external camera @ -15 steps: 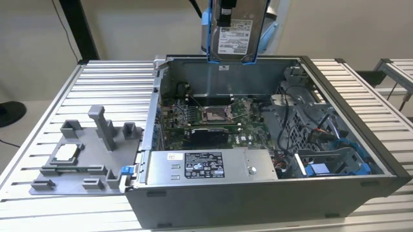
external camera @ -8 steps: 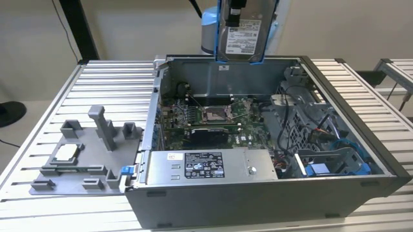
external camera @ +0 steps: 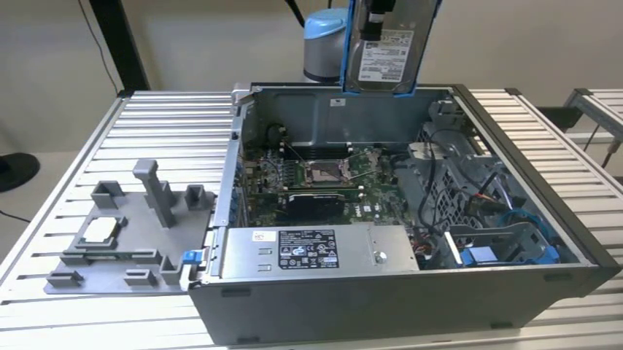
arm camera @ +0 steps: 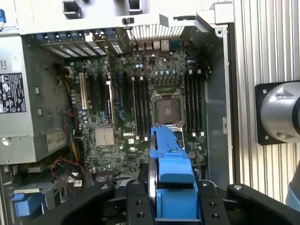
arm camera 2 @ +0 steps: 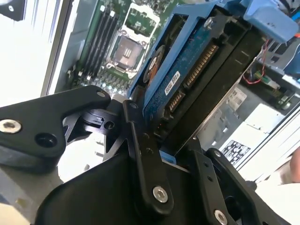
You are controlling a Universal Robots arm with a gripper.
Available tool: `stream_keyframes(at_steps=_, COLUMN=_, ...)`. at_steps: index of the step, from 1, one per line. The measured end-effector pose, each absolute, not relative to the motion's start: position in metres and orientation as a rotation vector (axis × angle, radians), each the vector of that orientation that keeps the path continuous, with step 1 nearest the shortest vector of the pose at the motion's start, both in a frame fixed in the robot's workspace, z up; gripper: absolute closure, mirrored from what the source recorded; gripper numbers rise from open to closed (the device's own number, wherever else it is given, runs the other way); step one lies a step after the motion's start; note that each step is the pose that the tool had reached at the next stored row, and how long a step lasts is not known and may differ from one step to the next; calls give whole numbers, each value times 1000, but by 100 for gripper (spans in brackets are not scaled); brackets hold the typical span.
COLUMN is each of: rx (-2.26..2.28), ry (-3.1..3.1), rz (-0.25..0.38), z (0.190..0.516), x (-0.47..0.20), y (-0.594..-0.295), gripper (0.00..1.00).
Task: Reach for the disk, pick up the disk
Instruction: 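Pick up the disk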
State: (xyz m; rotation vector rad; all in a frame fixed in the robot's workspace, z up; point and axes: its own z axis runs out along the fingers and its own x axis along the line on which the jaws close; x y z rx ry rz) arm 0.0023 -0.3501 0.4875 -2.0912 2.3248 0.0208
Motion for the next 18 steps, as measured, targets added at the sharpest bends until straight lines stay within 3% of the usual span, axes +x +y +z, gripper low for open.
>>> stream_keyframes(at_steps=18, rx=-2092, ry=2325, rz=21, z=488, x=70, y=-350, gripper=100)
